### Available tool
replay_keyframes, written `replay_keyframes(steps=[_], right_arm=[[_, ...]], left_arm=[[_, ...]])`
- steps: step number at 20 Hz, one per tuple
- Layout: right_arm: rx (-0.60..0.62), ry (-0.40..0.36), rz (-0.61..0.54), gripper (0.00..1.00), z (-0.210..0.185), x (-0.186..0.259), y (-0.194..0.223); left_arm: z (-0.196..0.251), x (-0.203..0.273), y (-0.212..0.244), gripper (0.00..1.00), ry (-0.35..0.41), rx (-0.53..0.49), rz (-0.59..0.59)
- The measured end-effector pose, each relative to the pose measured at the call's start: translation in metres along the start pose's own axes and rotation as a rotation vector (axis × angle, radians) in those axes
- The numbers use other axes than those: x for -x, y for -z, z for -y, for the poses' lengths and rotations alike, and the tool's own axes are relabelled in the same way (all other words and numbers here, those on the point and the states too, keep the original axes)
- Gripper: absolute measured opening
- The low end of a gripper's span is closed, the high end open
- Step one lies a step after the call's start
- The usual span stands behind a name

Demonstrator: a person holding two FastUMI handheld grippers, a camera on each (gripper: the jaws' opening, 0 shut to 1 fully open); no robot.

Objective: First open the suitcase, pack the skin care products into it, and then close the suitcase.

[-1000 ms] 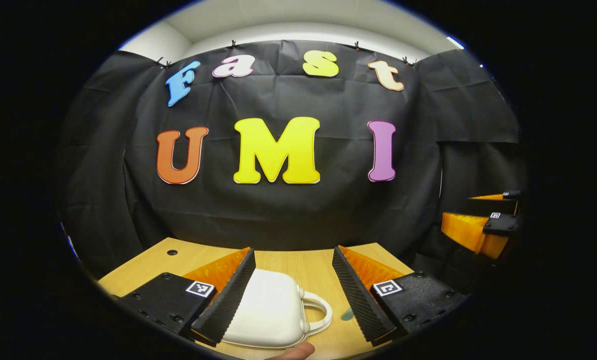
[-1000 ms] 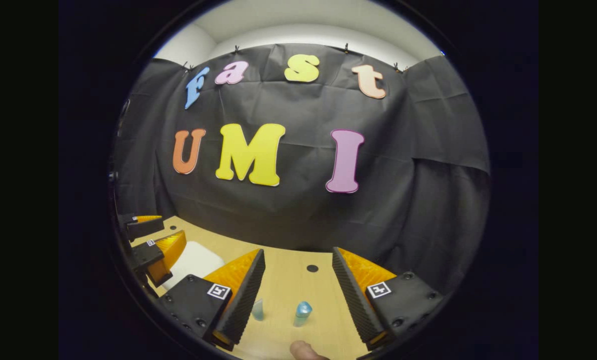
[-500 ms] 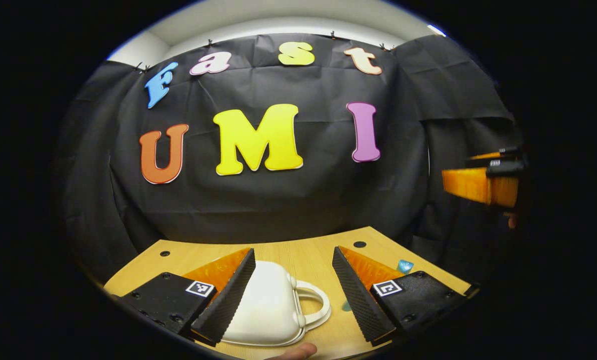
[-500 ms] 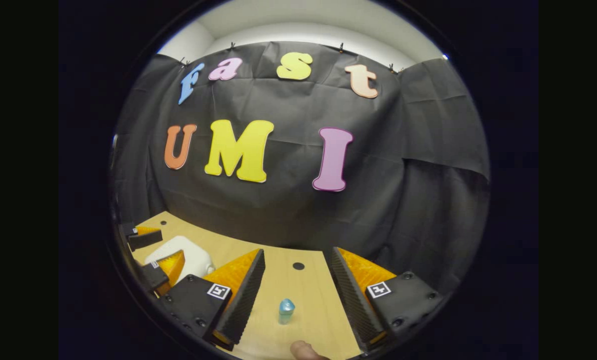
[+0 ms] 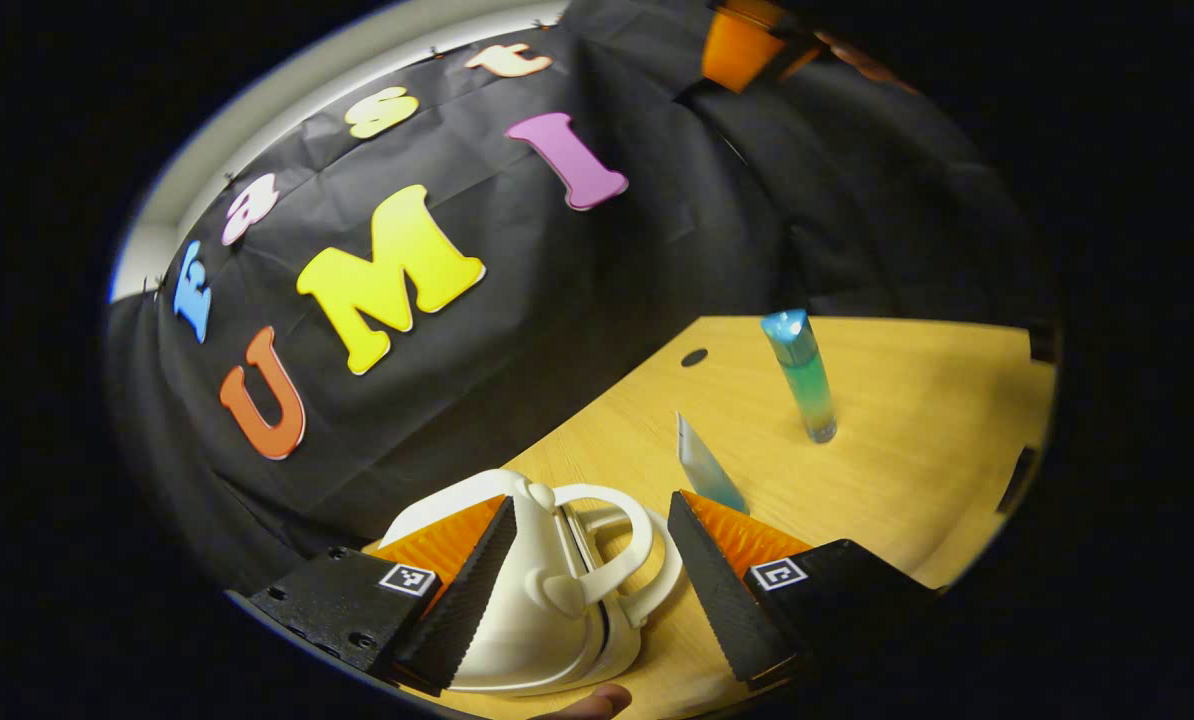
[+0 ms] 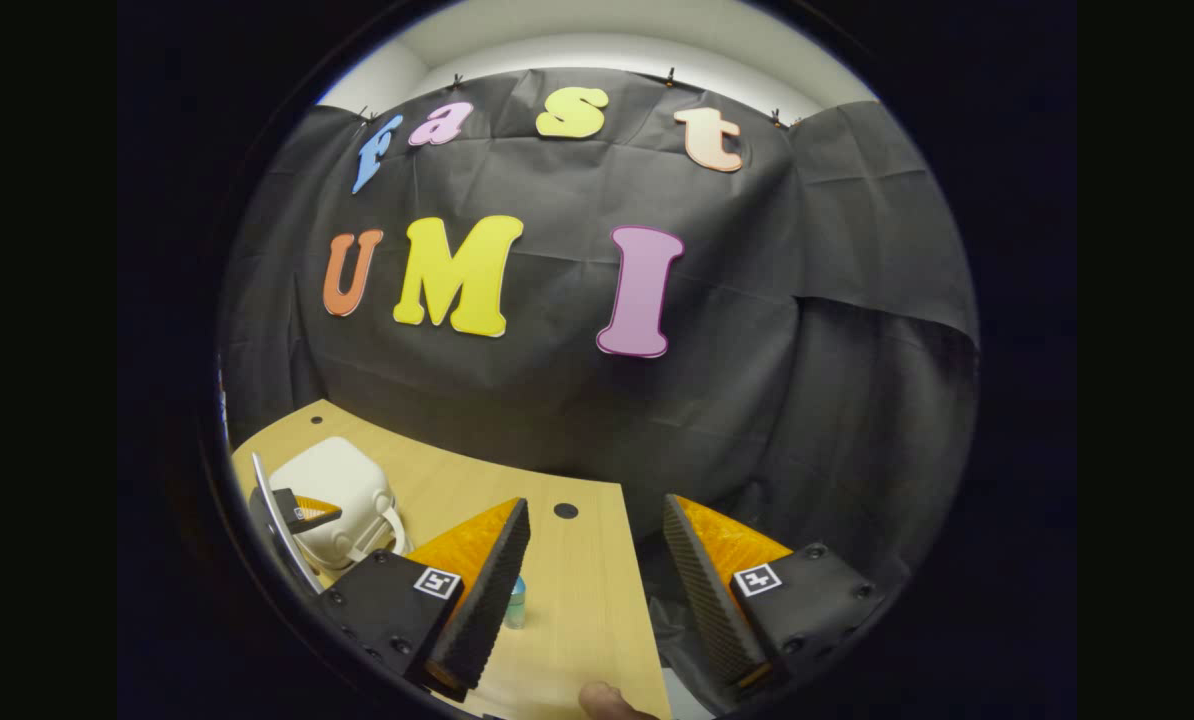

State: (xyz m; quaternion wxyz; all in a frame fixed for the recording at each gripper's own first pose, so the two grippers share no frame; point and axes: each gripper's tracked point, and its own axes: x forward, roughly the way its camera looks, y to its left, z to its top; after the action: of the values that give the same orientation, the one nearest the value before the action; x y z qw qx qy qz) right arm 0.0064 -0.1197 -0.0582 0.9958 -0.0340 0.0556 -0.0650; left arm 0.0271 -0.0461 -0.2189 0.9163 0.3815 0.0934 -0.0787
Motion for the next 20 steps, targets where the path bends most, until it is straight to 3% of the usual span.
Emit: replay_keyframes(steps=[3, 7, 9, 10, 13, 14, 16, 20], right_arm=[[-0.009, -0.035, -0.040, 0.80, 0.015, -0.007, 0.019], [-0.018, -0.094, -0.058, 0.80, 0.030, -0.021, 0.029], [-0.020, -0.125, -0.058, 0.80, 0.035, -0.027, 0.031], [-0.023, -0.143, -0.055, 0.81, 0.036, -0.030, 0.030], [-0.007, -0.186, -0.059, 0.80, 0.036, -0.036, 0.035], [-0.003, -0.194, -0.066, 0.81, 0.035, -0.037, 0.036], [-0.002, -0.196, -0.060, 0.80, 0.033, -0.034, 0.032], [-0.018, -0.155, -0.037, 0.80, 0.026, -0.026, 0.022]], left_arm=[[0.011, -0.015, 0.026, 0.97, -0.040, -0.241, -0.072], [0.017, -0.031, 0.042, 0.95, -0.080, -0.426, -0.142], [0.009, -0.041, 0.048, 0.89, -0.112, -0.496, -0.189], [0.009, -0.044, 0.053, 0.76, -0.107, -0.516, -0.213], [0.009, -0.046, 0.059, 0.55, -0.072, -0.569, -0.281], [0.010, -0.043, 0.054, 0.38, -0.070, -0.582, -0.285], [0.009, -0.043, 0.057, 0.25, -0.054, -0.548, -0.302], [0.006, -0.039, 0.049, 0.10, -0.009, -0.477, -0.299]])
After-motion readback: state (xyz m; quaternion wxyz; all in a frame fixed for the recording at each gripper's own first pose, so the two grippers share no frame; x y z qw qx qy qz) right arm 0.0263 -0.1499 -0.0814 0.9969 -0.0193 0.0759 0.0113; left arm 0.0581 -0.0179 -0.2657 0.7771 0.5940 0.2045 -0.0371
